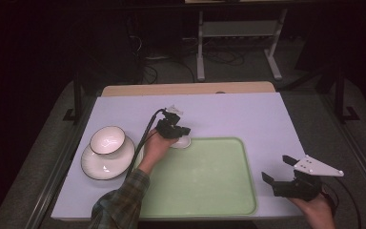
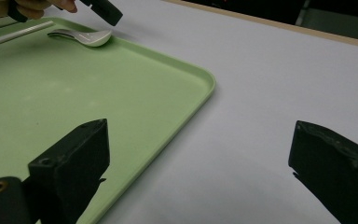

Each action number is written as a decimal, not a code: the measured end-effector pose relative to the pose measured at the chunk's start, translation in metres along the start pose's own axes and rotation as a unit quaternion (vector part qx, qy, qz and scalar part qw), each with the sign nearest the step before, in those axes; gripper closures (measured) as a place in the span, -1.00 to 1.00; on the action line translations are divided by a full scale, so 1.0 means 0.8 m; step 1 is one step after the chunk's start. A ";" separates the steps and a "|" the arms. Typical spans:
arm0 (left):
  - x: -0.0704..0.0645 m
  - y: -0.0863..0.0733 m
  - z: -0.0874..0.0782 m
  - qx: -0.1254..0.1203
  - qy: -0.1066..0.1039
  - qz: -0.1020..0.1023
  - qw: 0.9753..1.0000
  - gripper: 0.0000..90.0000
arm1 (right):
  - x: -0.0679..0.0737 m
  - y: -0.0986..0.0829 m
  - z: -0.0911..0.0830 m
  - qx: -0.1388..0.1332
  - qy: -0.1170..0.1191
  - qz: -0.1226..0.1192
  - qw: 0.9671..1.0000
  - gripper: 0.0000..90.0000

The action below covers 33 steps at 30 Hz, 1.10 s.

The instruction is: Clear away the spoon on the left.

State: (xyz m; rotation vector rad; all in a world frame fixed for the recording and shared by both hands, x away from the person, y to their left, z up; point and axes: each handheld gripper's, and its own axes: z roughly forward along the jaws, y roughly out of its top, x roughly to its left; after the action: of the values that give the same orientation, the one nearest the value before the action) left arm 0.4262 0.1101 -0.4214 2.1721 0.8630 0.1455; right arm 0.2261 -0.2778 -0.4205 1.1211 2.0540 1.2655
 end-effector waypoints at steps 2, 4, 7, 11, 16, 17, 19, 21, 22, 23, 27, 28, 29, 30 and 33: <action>-0.001 -0.001 0.002 0.002 0.000 0.001 1.000 1.00 | 0.000 0.000 0.000 0.000 0.000 0.000 1.000 -0.91; -0.003 -0.001 0.005 0.006 -0.002 0.002 1.000 1.00 | 0.000 0.000 0.000 -0.001 0.000 -0.001 1.000 -0.91; -0.006 -0.002 0.007 0.009 -0.004 0.004 1.000 1.00 | 0.000 0.000 0.000 -0.001 -0.001 0.000 1.000 -0.91; -0.008 -0.004 0.008 0.014 -0.009 0.007 1.000 1.00 | 0.000 0.000 -0.001 -0.001 -0.001 0.000 1.000 -0.91; -0.012 -0.009 0.008 0.022 -0.015 0.009 1.000 1.00 | 0.000 0.000 -0.002 -0.001 -0.002 0.001 1.000 -0.91; -0.014 -0.010 0.008 0.023 -0.016 0.009 1.000 1.00 | 0.000 0.000 -0.002 -0.001 -0.002 0.001 1.000 -0.91; -0.016 -0.014 0.005 0.027 -0.022 0.011 0.999 1.00 | 0.000 0.000 -0.002 -0.002 -0.002 0.001 1.000 -0.91; -0.019 -0.018 0.004 0.033 -0.023 0.016 0.999 1.00 | 0.000 0.001 -0.002 -0.002 -0.002 0.001 1.000 -0.91; -0.020 -0.020 0.004 0.033 -0.025 0.017 0.999 1.00 | 0.000 0.001 -0.002 -0.003 -0.003 0.000 1.000 -0.90; -0.021 -0.023 0.003 0.032 -0.028 0.015 0.999 1.00 | 0.000 0.001 -0.002 -0.002 -0.004 0.000 1.000 -0.90; -0.025 -0.033 -0.001 0.040 -0.031 0.018 0.999 1.00 | 0.001 0.001 -0.002 -0.005 -0.005 -0.001 1.000 -0.90; -0.026 -0.035 -0.003 0.040 -0.032 0.021 0.998 1.00 | 0.001 0.001 -0.003 -0.006 -0.005 0.000 1.000 -0.90; -0.027 -0.037 -0.005 0.040 -0.031 0.021 0.998 1.00 | 0.001 0.001 -0.003 -0.006 -0.006 0.000 1.000 -0.90; -0.027 -0.039 -0.006 0.043 -0.031 0.025 0.998 1.00 | 0.001 0.001 -0.002 -0.005 -0.005 0.000 1.000 -0.90; -0.031 -0.044 -0.009 0.051 -0.033 0.029 0.998 1.00 | 0.002 0.001 -0.001 -0.003 -0.004 -0.003 1.000 -0.90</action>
State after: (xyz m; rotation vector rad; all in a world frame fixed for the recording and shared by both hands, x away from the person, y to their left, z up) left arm 0.3857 0.1154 -0.4375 2.2858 0.7855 0.0600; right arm 0.2250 -0.2768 -0.4193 1.1160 2.0455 1.2616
